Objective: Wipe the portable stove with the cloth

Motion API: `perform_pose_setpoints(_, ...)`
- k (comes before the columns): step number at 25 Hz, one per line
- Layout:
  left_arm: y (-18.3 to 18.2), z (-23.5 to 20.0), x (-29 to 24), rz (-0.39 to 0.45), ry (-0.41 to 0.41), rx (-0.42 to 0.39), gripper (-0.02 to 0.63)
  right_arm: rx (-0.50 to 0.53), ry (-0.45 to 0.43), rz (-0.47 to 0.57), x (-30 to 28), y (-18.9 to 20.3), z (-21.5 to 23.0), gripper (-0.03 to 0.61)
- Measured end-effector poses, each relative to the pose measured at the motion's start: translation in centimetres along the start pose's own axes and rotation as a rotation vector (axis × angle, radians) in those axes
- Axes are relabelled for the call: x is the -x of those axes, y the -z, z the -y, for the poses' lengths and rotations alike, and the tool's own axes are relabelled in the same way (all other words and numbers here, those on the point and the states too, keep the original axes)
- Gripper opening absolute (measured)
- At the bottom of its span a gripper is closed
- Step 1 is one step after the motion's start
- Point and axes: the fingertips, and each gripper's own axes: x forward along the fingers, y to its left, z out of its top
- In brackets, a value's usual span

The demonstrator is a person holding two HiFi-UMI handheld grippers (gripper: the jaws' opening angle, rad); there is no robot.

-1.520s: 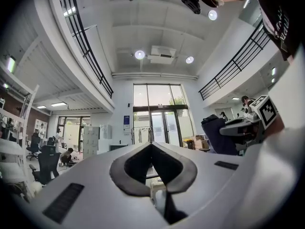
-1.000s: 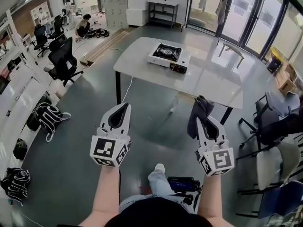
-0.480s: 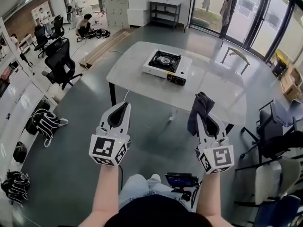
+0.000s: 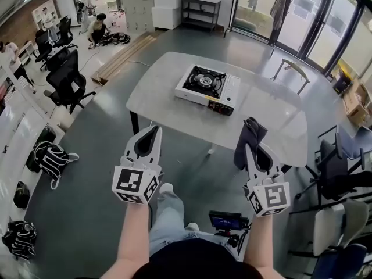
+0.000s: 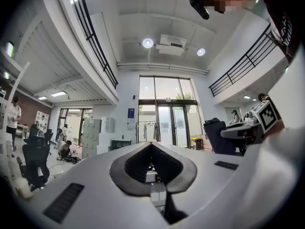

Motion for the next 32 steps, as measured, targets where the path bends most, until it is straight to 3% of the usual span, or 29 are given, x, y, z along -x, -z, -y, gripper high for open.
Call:
perform_pose_setpoints(8, 3.1, -9.3, -8.3, -0.034, 0.037, -0.023, 0.011, 0.067, 0.028, -0.005, -12.1, -0.1, -0.7, 0.066)
perform_pose_setpoints(14, 4.3, -14.9, -15.2, -0.046, 0.119, -0.006, 0.011, 0.013, 0.158, -0.045, -19.4, 0.5, 0.4, 0.066)
perform_pose_setpoints(23, 7.1, -16.0, -21.1, -0.104, 0.25, 0.051, 0.011, -0.008, 0.273, -0.162, -21.4, 2.8, 1.6, 0.066)
perform_pose_setpoints(32, 7.8, -15.2, -27.1, -0.123, 0.258, 0.065, 0.011, -0.051, 0.315, -0.185, -23.3, 4.6, 7.3, 0.066)
